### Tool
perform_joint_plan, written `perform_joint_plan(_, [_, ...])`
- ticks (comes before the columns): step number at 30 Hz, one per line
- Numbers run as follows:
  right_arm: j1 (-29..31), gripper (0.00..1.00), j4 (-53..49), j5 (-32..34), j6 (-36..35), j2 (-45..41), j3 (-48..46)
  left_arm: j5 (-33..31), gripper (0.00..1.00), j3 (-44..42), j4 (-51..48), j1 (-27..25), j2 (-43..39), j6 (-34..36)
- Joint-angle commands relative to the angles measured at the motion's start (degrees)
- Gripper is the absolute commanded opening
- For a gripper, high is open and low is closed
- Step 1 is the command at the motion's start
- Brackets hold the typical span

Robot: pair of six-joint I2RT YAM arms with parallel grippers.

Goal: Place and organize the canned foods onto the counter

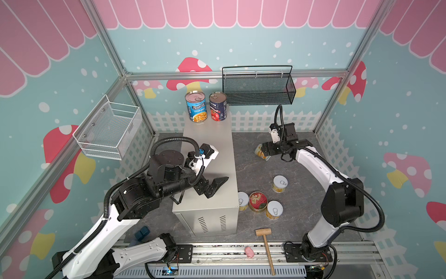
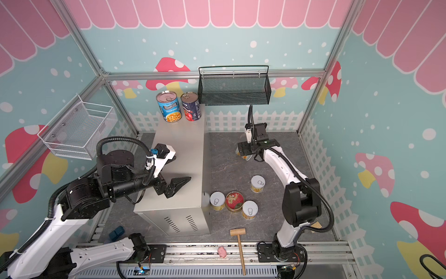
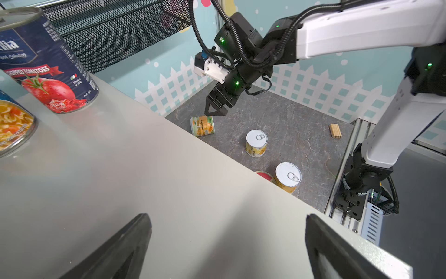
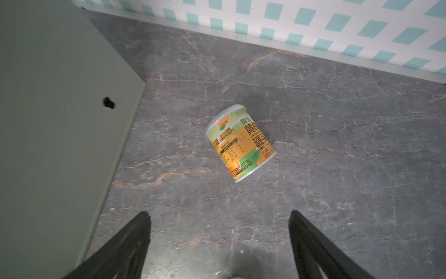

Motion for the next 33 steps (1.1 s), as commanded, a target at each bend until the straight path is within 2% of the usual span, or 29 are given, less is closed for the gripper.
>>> perform_joint_plan(1, [-2.3,0.96,3.2,-6.9,-3.0,8.6,8.1,-1.4,0.99,-0.6,-2.0,-0.4,-0.9,1.2])
perform_joint_plan(7, [-6.1,0.98,-1.8,-11.4,-4.6,28.2,28.3,-3.4,0.99,-0.6,-3.4,-0.4,-1.4,1.5])
perform_joint_plan(12, [-7.7,0.99,-8.2,-14.7,-5.1,38.6,41.6,-5.2,0.99,-0.3,-4.6,-0.4,-1.4,1.8])
perform_joint_plan(14, [-7.8,0.99,-9.3,-14.4,-6.1,39.4,42.1,-5.6,0.99,-0.3,-4.8,-0.4,-1.5,1.9])
perform_joint_plan(20, [-7.8,0.99,-9.2,-13.6,-10.0,35.7,35.4,-5.8,0.99,-0.8,-4.8,-0.3,-0.9,2.5])
perform_joint_plan(27, [-7.8,0.99,-12.3,-4.9,-13.6,34.9,33.2,-5.1,0.99,-1.1,-4.4,-0.3,-0.7,2.1])
perform_joint_plan(33, [-6.9,0.96,-13.2,-3.3,-16.9,34.0,31.6,-5.0,0.99,-1.1,-4.4,-0.3,-2.0,1.2])
